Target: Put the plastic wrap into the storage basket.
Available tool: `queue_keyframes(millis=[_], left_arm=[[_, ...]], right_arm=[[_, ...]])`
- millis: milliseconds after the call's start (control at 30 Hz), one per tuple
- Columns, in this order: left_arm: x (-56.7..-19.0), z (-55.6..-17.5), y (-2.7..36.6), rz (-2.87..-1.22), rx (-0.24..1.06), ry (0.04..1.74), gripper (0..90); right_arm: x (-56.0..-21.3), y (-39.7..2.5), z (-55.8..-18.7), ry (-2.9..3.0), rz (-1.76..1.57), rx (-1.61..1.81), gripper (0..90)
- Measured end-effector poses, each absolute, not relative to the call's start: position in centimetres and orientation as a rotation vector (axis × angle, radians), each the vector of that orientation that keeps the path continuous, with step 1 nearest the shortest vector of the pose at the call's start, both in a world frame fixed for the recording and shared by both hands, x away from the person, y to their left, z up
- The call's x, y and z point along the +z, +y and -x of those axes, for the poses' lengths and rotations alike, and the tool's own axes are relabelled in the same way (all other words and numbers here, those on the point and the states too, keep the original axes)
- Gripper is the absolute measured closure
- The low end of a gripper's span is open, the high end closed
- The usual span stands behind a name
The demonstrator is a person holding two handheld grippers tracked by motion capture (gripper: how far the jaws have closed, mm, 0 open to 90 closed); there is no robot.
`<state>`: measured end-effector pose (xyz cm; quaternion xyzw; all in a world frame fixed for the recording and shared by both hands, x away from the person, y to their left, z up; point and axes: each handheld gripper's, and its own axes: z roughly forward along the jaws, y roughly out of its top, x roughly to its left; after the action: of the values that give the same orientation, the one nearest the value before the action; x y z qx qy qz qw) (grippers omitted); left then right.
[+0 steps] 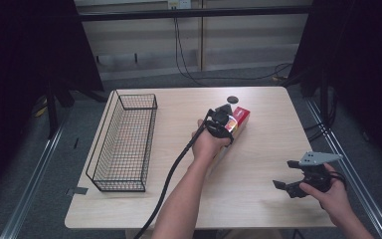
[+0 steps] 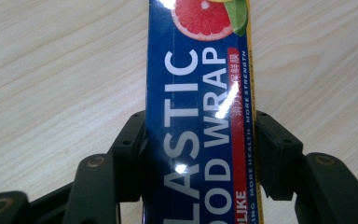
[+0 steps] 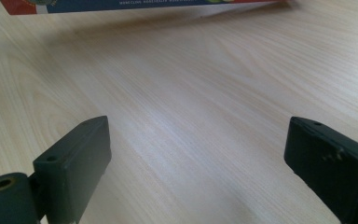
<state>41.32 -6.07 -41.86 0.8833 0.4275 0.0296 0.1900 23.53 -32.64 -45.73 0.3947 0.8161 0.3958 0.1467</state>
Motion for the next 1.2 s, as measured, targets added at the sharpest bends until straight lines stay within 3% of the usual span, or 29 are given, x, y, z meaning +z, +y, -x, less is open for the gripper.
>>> queue_keyframes(millis=[1200], left_arm=[[-37.3, -41.4, -0.4, -2.379, 0.158, 1.391, 44.5]], right_arm=[[-45.6, -32.4, -23.6, 2.349, -1.132, 1.14, 7.1]])
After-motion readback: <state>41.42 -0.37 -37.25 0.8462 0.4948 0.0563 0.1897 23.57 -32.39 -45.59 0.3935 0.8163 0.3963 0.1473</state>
